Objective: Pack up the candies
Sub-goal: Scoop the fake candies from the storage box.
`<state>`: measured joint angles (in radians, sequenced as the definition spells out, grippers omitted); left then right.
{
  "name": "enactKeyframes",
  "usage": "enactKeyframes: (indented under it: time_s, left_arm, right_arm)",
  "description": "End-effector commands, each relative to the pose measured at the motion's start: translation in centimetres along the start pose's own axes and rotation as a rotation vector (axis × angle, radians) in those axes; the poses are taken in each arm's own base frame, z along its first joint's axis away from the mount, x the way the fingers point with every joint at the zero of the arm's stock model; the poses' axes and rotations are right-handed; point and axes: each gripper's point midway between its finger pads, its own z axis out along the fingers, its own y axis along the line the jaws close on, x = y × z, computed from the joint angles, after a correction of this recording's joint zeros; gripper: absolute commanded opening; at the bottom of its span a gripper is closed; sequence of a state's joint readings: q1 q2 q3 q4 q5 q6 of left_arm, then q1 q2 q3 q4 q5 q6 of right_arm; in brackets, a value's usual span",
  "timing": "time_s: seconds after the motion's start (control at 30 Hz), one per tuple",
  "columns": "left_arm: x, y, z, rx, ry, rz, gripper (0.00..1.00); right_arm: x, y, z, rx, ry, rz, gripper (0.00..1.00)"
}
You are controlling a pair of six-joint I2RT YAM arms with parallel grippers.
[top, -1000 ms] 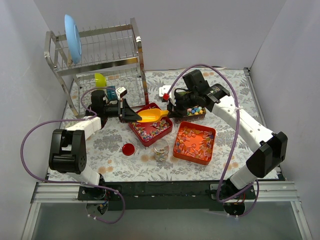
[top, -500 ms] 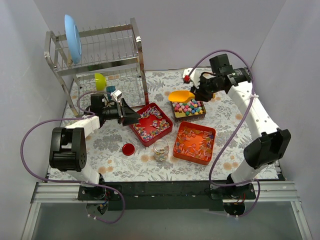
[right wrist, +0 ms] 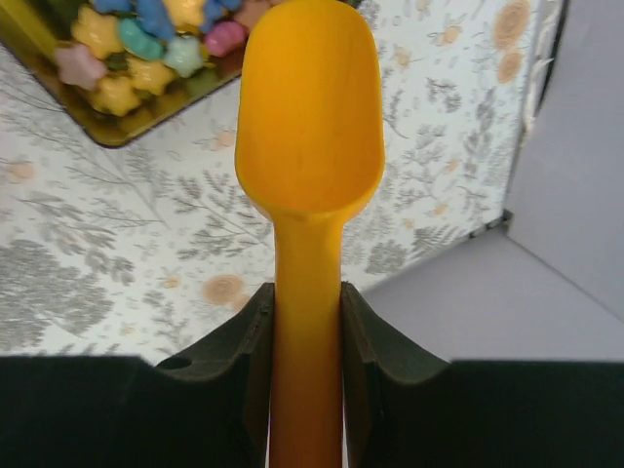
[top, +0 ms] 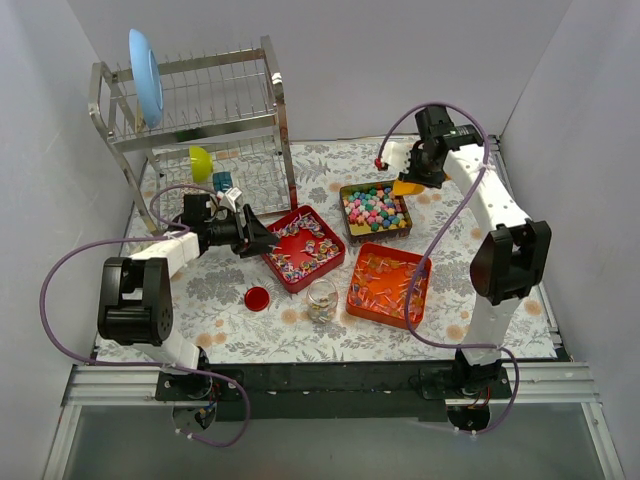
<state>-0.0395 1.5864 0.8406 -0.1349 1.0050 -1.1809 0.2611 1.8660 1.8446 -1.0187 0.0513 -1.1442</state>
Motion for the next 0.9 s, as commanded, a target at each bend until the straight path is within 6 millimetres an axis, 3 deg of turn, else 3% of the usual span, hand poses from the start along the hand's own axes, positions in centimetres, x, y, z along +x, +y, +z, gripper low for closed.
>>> enactKeyframes:
  time_s: [0.0, 0.13, 0.37, 0.43, 0.57, 0.87]
  left_arm:
    - [0.5, -0.9, -0.8, -0.004, -0.032, 0.073, 0.57]
    - [1.0, -0.9, -0.9, -0.002, -0.039, 0.077, 0.57]
    - [1.9, -0.9, -1.2, -0.003, -0.039, 0.079, 0.57]
    - [1.8, -0.9, -1.3, -0.005, -0.045, 0.085, 0.57]
    - [1.8, -1.2, -1.4, 0.002, -0.049, 0.092, 0.57]
    - [1.5, -1.1, -1.2, 0.007, -0.058, 0.091, 0.57]
  right_arm:
    - [0.3, -6.0, -2.3, 0.185, 0.106, -0.174, 0.01]
    - [-1.4, -6.8, -1.9, 0.213, 0.123, -0.313, 0.01]
    - [-4.2, -5.2, -0.9, 0.191, 0.124, -0.467, 0.01]
    - [-4.0, -4.2, 0.1, 0.165, 0.150, -0.502, 0.01]
    - [-3.3, -4.1, 0.6, 0.176, 0.217, -0.568, 0.01]
    - [-2.7, -5.0, 0.9, 0.202, 0.289, -0.608, 0.01]
